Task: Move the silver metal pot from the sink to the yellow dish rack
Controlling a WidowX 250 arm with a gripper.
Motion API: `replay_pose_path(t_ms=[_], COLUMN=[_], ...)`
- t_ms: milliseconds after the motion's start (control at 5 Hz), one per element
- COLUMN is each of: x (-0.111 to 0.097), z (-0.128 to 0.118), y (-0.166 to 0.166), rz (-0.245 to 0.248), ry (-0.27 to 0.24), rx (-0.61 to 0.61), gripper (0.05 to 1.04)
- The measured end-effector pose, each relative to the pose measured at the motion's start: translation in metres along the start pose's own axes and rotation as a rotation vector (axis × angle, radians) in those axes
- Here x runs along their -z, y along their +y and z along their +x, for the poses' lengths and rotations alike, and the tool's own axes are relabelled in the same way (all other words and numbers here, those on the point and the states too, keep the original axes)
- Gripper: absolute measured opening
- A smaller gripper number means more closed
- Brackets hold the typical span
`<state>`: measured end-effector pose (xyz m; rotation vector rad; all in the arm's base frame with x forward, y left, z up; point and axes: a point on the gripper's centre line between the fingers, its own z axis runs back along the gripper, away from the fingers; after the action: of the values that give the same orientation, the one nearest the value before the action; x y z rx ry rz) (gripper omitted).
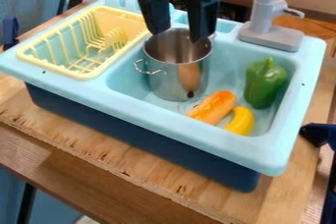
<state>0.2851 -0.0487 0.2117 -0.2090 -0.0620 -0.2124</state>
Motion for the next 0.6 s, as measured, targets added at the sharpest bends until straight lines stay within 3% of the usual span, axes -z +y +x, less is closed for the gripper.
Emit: replay_pose_path(t_ms=[200, 400, 600], x=[0.01, 0.016, 0.028], z=[0.001, 0.012, 0.023], y=[0.001, 0.012, 0.035], rz=[-0.012, -0.049, 0.007], ry=[0.028, -0.042, -0.039], rx=[-0.005, -0.051, -0.127], gripper=[0.809, 1.003, 1.001])
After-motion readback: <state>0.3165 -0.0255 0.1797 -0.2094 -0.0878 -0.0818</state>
